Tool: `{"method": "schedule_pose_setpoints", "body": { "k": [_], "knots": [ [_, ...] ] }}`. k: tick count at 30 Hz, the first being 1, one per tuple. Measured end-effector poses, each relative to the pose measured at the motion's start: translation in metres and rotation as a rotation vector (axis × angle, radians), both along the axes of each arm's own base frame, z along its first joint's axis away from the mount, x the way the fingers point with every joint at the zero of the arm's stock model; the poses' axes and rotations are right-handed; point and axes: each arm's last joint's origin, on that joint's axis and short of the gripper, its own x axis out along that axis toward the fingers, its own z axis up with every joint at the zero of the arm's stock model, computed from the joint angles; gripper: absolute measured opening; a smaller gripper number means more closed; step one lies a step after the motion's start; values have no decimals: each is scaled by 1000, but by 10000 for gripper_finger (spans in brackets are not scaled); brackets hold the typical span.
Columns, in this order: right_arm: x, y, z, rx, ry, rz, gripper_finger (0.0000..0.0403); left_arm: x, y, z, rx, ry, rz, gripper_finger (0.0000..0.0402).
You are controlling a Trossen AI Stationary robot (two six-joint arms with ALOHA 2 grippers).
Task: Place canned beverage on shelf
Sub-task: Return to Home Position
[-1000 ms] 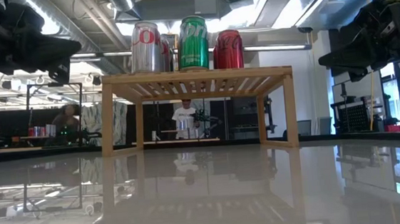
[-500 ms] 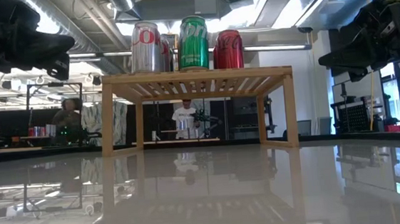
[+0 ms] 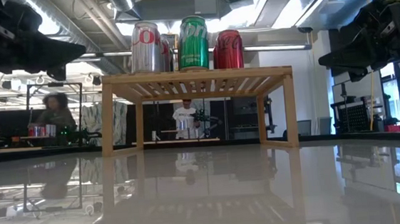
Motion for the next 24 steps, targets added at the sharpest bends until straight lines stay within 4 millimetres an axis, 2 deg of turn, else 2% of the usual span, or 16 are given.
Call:
{"method": "schedule_pose_setpoints", "body": {
  "k": [24],
  "knots": [
    [0, 0, 0, 0, 0, 0, 2, 0, 0, -3, -2, 27, -5, 0]
  ]
}}
